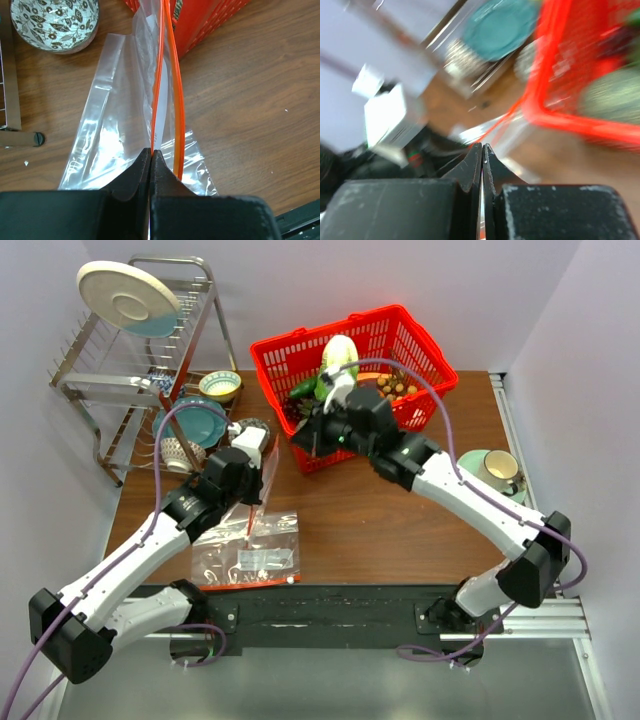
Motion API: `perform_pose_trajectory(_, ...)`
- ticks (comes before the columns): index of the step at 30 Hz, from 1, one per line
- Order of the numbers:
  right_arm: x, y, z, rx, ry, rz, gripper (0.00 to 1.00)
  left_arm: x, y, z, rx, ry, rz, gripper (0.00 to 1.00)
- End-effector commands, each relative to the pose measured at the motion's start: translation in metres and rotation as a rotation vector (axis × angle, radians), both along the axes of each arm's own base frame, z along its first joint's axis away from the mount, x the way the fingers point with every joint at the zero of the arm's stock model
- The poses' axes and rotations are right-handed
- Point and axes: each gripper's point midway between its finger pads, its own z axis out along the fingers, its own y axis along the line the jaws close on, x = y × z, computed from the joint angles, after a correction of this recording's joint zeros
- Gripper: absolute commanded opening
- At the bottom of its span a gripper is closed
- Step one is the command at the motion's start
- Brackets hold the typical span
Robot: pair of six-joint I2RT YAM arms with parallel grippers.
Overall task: Place the food in the zip-top bag and seal the zipper
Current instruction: Open the zipper of the food storage bag.
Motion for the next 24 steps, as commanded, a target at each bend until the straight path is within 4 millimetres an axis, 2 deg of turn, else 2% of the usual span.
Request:
perform_pose_trajectory(1, -0.035, 0.042, -0.026, 0.101, 0.126, 0.099, 0.00, 0.012, -0.005, 0.024, -0.049, -0.089, 0.020, 0.00)
perform_pose_trajectory(5, -0.045, 0.062, -0.052, 0.102, 0.199, 0.069, 0.00, 0.014, -0.005, 0.029, -0.064, -0.104, 0.026, 0.00)
perform_pose_trajectory(10, -0.045, 0.077, -0.065, 0.098, 0.215, 0.018, 0.00, 0.013, -0.003, 0.036, -0.077, -0.122, 0.034, 0.00)
perform_pose_trajectory(18, -0.022, 0.077, -0.069, 0.119, 0.215, -0.117, 0.00, 0.008, -0.004, 0.042, -0.102, -0.140, 0.019, 0.00)
perform_pose_trajectory(24, -0.013, 0.073, -0.086, 0.092, 0.240, -0.208, 0.00, 0.005, -0.005, 0.048, -0.126, -0.158, 0.007, 0.00)
